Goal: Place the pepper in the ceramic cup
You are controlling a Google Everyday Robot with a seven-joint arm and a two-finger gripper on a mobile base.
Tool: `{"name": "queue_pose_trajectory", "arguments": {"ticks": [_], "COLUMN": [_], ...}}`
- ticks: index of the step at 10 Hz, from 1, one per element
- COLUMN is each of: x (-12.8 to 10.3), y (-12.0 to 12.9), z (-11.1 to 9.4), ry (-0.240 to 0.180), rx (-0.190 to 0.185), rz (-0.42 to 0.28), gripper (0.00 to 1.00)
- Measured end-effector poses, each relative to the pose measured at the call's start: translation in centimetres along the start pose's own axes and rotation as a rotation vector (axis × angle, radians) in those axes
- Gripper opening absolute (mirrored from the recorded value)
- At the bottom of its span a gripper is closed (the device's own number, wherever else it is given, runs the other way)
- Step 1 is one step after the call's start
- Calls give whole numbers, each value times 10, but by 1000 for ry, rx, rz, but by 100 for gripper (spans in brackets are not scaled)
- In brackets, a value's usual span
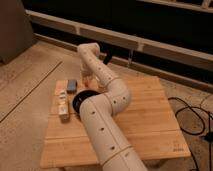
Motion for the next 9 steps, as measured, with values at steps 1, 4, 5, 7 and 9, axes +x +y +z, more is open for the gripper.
{"name": "queue_pose_trajectory", "arguments": {"ticks": [1,4,5,7,9], "x": [-14,-35,-37,-31,-18], "y": [-2,-24,-37,-71,-92], "z": [-24,-87,-104,-134,-137], "ry": [-47,-139,-158,-174,-147], "rx": [17,91,117,173,205], "rz": [-9,12,33,106,164], "gripper": [0,0,0,0,0]}}
